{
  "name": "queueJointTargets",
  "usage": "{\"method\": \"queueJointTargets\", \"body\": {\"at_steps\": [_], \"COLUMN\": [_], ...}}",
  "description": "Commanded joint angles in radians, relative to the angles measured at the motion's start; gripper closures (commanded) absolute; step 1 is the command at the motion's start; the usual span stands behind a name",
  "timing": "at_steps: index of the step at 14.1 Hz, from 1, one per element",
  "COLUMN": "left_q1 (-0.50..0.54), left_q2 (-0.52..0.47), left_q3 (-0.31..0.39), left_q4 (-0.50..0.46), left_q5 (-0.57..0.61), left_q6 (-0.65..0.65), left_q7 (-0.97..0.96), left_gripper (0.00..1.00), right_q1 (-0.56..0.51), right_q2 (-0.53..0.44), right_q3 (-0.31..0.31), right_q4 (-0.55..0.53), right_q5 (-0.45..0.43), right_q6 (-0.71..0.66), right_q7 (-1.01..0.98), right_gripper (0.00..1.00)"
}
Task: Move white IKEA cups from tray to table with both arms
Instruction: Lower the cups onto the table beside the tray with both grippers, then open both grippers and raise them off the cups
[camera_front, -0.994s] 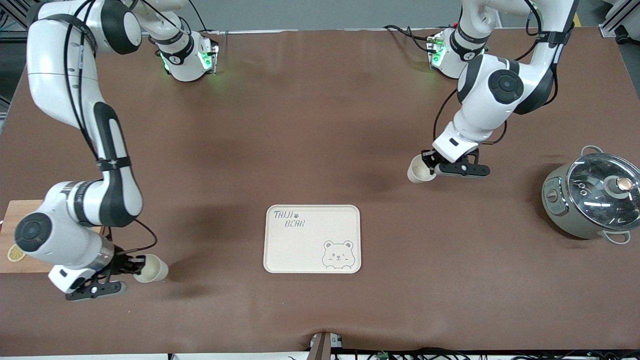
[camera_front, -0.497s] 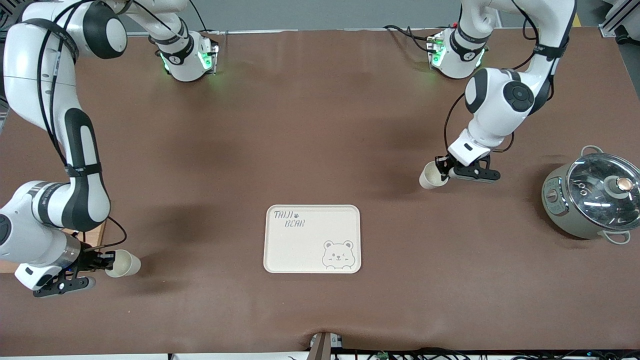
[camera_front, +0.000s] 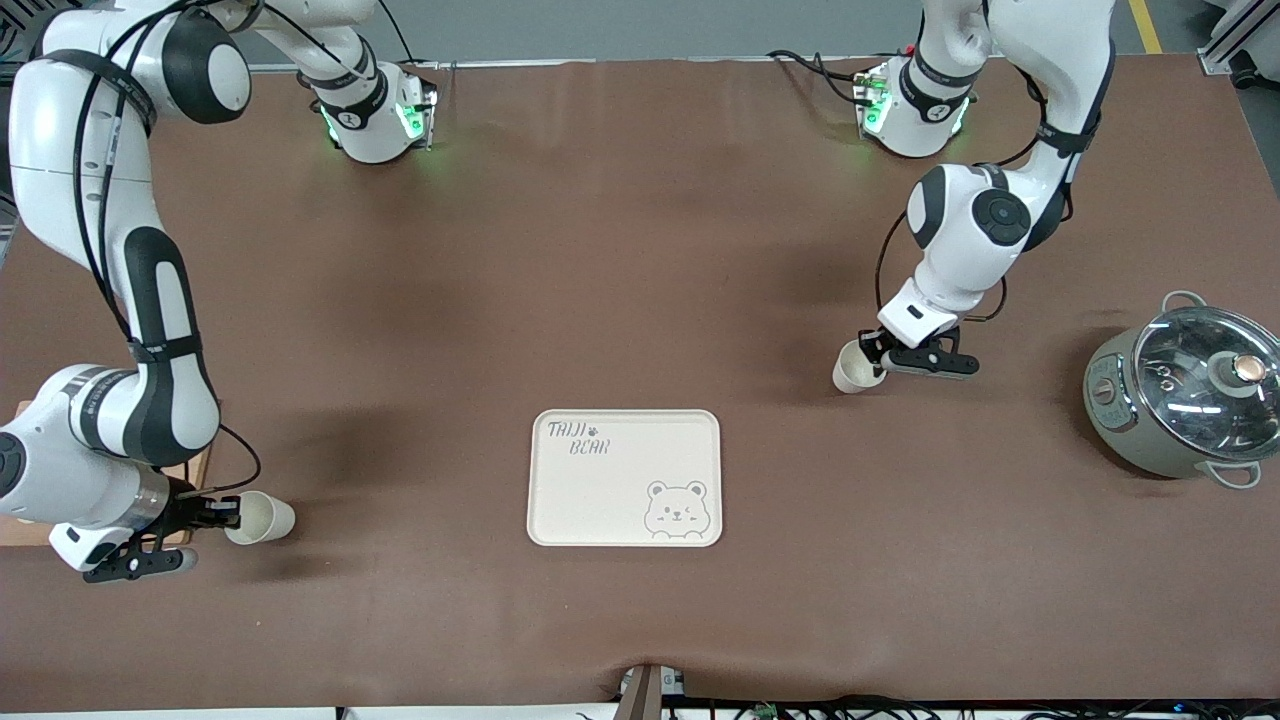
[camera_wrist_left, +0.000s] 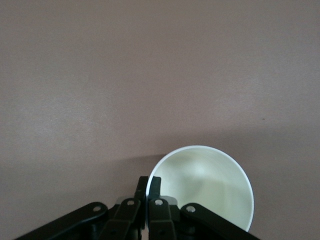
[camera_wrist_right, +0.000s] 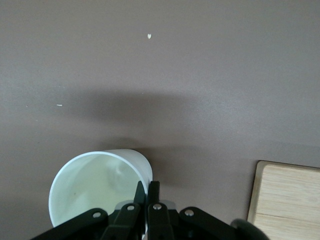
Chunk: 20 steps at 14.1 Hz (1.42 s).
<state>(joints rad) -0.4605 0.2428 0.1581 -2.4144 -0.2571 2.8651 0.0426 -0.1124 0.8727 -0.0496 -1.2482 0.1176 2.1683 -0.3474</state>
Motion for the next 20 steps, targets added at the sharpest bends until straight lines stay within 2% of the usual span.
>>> {"method": "queueJointTargets", "body": {"at_steps": [1,2,3,4,5,6,7,12,14,17,20], "left_q1": [0.008,0.008,0.008,0.008,0.006,0.003,0.003,0.013,0.035,0.051,0.114], "left_q2": [0.015,0.016,0.02,0.024,0.027,0.03,0.036,-0.011,-0.069,-0.114,-0.083], "left_q3": [-0.019,-0.019,-0.019,-0.019,-0.02,-0.022,-0.034,-0.04,-0.038,-0.032,-0.031], "left_q4": [0.003,0.003,0.003,0.003,0.006,0.009,0.014,0.028,0.043,0.17,0.378], "left_q5": [-0.031,-0.031,-0.033,-0.033,-0.031,-0.031,-0.033,-0.034,-0.034,-0.031,-0.021], "left_q6": [0.029,0.033,0.04,0.043,0.043,0.045,0.046,0.031,-0.071,-0.332,-0.547], "left_q7": [0.026,0.028,0.028,0.028,0.028,0.028,0.028,0.016,0.023,0.01,-0.001], "left_gripper": [1.0,1.0,1.0,1.0,1.0,0.73,0.01,0.0,0.0,0.0,0.0], "right_q1": [-0.018,-0.019,-0.018,-0.021,-0.023,-0.021,-0.018,-0.001,-0.001,0.0,0.002], "right_q2": [-0.009,-0.009,-0.009,-0.011,-0.014,-0.017,-0.023,-0.076,-0.116,-0.199,-0.299], "right_q3": [0.022,0.022,0.022,0.022,0.022,0.022,0.022,0.022,0.02,0.016,0.017], "right_q4": [-0.01,-0.01,-0.01,-0.01,-0.01,-0.01,-0.008,-0.004,-0.004,-0.007,-0.01], "right_q5": [0.017,0.017,0.017,0.019,0.017,0.019,0.017,0.002,0.002,-0.004,-0.009], "right_q6": [-0.005,-0.005,-0.005,-0.007,-0.007,-0.007,-0.007,-0.01,-0.05,-0.154,-0.276], "right_q7": [-0.015,-0.015,-0.013,-0.016,-0.013,-0.01,-0.008,-0.015,-0.005,0.075,0.155], "right_gripper": [0.76,0.39,0.13,0.0,0.0,0.0,0.0,0.0,0.0,0.0,0.0]}}
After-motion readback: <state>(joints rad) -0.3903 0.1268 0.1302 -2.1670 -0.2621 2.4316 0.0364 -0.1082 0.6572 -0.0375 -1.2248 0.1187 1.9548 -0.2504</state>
